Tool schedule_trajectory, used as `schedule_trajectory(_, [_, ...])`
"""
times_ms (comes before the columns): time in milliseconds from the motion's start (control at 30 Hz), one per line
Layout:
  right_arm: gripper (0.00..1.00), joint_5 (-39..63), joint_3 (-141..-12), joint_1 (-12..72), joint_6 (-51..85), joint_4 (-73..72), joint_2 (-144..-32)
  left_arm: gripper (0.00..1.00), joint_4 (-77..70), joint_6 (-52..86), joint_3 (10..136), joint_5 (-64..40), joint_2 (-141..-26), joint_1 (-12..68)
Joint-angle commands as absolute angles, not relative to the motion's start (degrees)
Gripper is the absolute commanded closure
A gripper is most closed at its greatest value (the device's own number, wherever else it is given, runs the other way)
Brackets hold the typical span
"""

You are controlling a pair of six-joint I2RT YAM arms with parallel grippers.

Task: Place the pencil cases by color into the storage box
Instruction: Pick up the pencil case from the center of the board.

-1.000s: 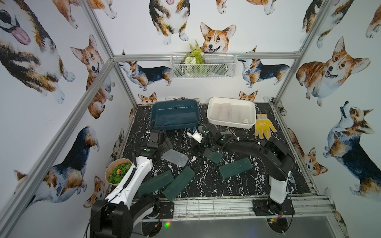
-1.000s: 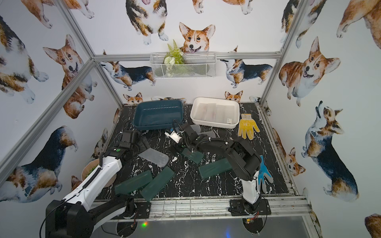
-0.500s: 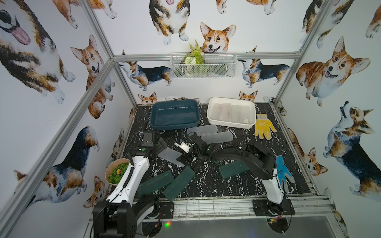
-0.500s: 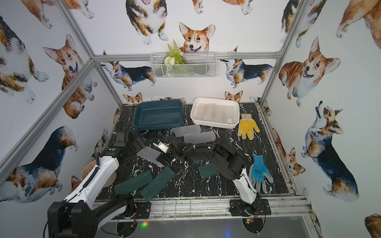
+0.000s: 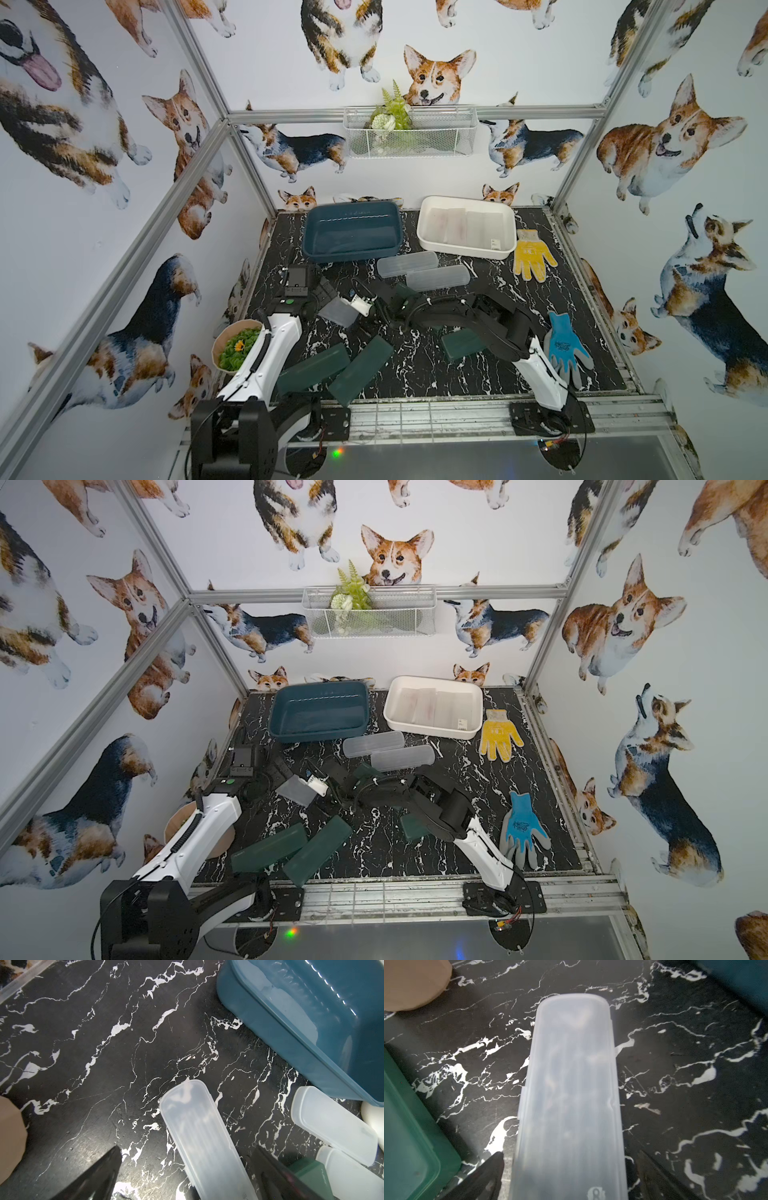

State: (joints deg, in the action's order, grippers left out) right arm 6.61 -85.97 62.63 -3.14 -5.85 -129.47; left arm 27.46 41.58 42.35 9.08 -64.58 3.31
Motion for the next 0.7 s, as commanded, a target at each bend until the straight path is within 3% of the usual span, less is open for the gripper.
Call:
schedule_trajectory(0, [0.01, 5.09, -86.93, 62.90, -3.26, -4.75, -130.75, 0.00, 25.66, 43.02, 42.16, 9.43, -64.68, 2.88])
schedule_trajectory(167, [0.04, 3.65, -86.75, 62.91, -3.23, -5.31, -131.66, 0.00, 25.70, 43.93, 42.52, 9.84, -65.00, 2.33])
schedule_trajectory(533, [0.29, 1.24, -85.83, 62.93, -4.04, -6.40, -130.73, 0.00, 26.64, 46.31, 44.91, 9.15, -65.66, 1.96])
schedule_trajectory(667, [0.31, 1.16, -85.31, 62.88, -4.48, -6.90, -128.96, 0.00, 26.83, 46.89, 46.04, 9.05, -64.81, 1.99])
